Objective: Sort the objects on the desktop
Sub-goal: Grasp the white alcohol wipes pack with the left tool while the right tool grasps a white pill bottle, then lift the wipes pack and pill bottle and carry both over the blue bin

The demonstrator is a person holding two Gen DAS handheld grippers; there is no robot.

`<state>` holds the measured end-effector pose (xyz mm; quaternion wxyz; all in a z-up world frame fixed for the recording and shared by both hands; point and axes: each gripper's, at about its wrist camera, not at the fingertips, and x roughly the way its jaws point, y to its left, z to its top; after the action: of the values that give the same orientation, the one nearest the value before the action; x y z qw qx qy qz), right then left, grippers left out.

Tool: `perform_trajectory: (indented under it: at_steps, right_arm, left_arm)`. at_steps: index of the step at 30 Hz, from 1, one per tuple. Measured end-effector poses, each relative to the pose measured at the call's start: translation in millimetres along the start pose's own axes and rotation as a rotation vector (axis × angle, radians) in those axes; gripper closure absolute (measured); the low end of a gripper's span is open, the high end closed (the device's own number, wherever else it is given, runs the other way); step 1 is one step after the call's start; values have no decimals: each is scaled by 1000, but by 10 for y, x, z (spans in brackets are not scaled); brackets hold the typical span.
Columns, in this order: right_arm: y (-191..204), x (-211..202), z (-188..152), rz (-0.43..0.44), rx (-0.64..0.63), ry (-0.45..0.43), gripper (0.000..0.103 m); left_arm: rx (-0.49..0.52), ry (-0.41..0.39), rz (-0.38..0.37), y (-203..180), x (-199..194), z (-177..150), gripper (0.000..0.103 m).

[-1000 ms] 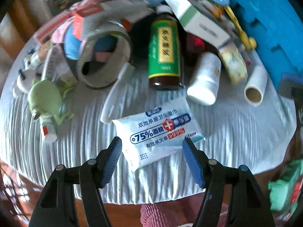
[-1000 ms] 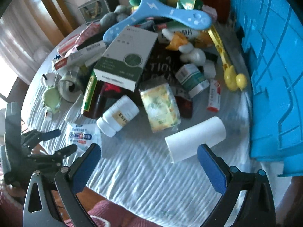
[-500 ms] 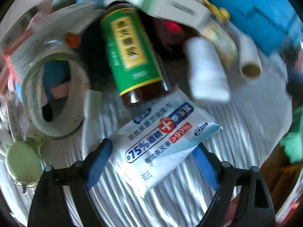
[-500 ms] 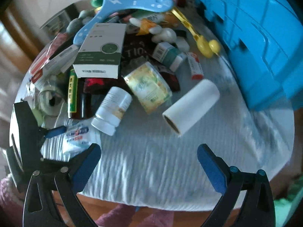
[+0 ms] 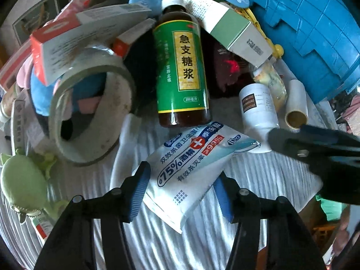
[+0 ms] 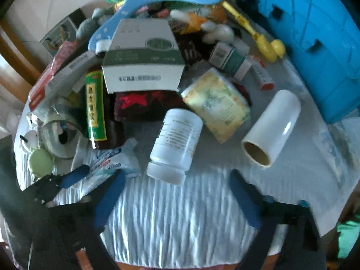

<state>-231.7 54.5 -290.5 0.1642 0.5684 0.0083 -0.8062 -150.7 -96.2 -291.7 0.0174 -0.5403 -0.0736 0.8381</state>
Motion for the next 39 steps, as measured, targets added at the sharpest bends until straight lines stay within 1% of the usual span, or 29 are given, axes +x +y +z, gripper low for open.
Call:
perform_trajectory:
  at_steps: [3,8,10,11,12,13,14,18,20,21,23,24,27,28,30,32,34,35,39]
  right_arm:
    - [-10,137,17,4,3,29,25]
    - [-18,222,56,24,3,27,25]
    - [-12,280,78,26,-1,36,28]
    - [-10,320,84,31,-3,43,36]
    - [-15,364,88,43,2,55,41]
    - [-25,387,90,50,11,63,53]
    - [-14,360,89,27,0,49,57]
    - [3,215,24,28,-22,40,57]
    - [11,104,-14,23,-33,25,57]
    - [18,29,-34,18,-41,14,57]
    - [22,-82,-56,16,-46,-2,57]
    - [22,-149,-64,19,-46,-11,57]
    - [28,-370,-69,17,-50,-48,57]
    - [32,-452,-60,17,-50,-63,57]
    - [-26,-571,7,22,-54,-89,57]
    - [-7,-744,25,23,-66,-126,57]
    - [4,-855,-1,23,-79,-162,57]
    - [119,-880,84,22,-83,-178,57]
    - [176,-1152,231,21,-106,-256,57]
  left_arm:
    - [6,5,6,-46,34,37,49]
    - [-14,-13,24,-81,71,70,49]
    - [-23,-26,26,-96,74,77,50]
    - [-15,-31,35,-120,72,72,53]
    - [-3,-32,47,-150,68,63,56]
    - [12,-36,57,-185,46,44,58]
    - [16,-37,57,-144,28,112,61]
    - [4,-31,29,-100,-124,145,68]
    - [-14,-30,5,-39,-229,79,71]
    - [-21,-31,-1,-157,-235,91,74]
    - [-29,-42,-22,-145,-341,75,78]
    - [-31,-51,-26,-86,-446,16,79]
    - [-33,-94,-41,-121,-617,63,79]
    - [-32,-120,-42,-131,-718,79,79]
    - [-29,-158,-40,-179,-843,146,79]
    - [-29,-201,-35,-130,-1057,169,79]
    - [-31,-235,-29,-233,-1078,329,79]
    - [-32,-251,-29,-216,-1166,347,79]
    - [-29,-317,-21,-333,-1326,547,79]
